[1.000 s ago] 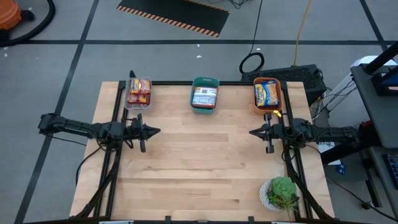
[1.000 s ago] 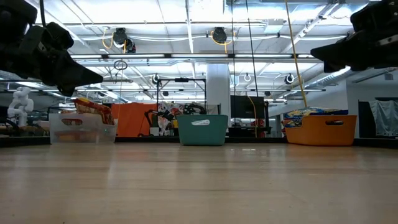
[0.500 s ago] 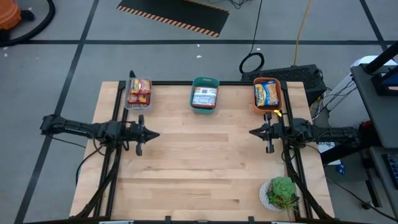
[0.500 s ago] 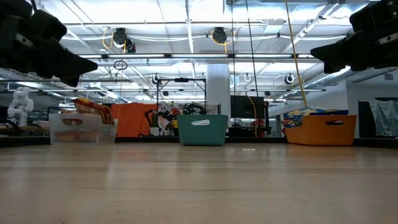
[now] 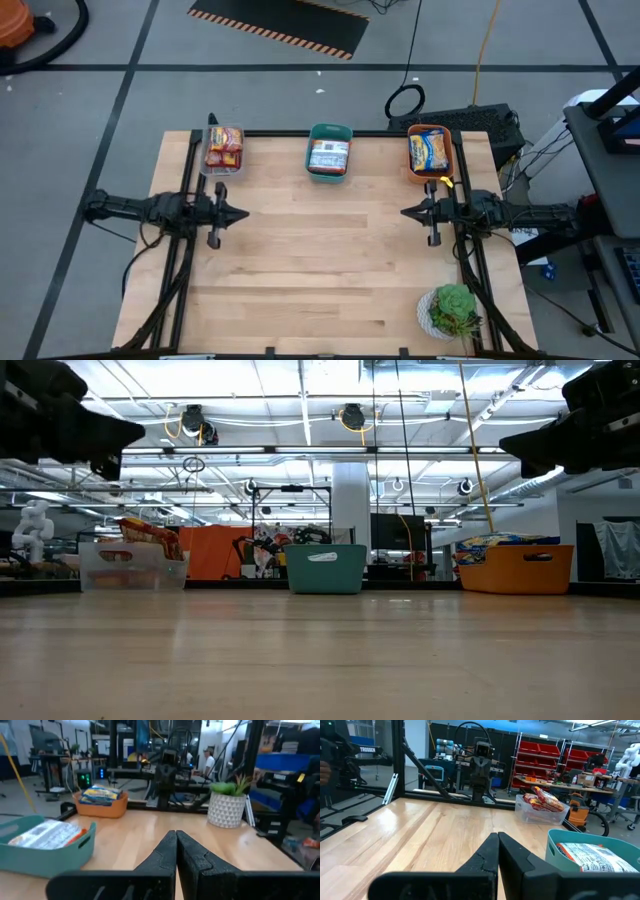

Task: Sort Maruchan noodles
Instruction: Return to Home Position

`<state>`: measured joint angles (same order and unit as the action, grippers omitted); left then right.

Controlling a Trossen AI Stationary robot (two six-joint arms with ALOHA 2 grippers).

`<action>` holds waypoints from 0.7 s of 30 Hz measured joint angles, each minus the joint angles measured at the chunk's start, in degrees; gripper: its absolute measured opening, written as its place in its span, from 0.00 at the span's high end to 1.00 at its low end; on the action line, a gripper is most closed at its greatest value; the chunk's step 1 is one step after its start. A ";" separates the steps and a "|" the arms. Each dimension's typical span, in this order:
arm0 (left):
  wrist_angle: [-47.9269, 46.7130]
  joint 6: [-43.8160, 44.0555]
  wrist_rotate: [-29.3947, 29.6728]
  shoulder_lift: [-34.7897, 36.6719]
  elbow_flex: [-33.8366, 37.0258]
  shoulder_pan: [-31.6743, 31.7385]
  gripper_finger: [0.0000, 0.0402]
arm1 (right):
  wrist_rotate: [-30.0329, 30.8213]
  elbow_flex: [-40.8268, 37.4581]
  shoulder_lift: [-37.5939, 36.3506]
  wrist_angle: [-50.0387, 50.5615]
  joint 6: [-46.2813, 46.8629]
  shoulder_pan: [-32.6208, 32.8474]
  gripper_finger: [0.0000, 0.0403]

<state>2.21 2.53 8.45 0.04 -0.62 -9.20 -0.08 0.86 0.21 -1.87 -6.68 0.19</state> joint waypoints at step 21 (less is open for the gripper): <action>-0.56 -5.43 2.08 -8.62 -0.24 0.21 0.99 | 0.02 0.00 0.22 -0.04 0.00 0.00 1.00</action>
<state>1.65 -2.90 10.52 -8.57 -0.86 -8.99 -0.05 0.86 0.43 -1.91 -6.68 0.19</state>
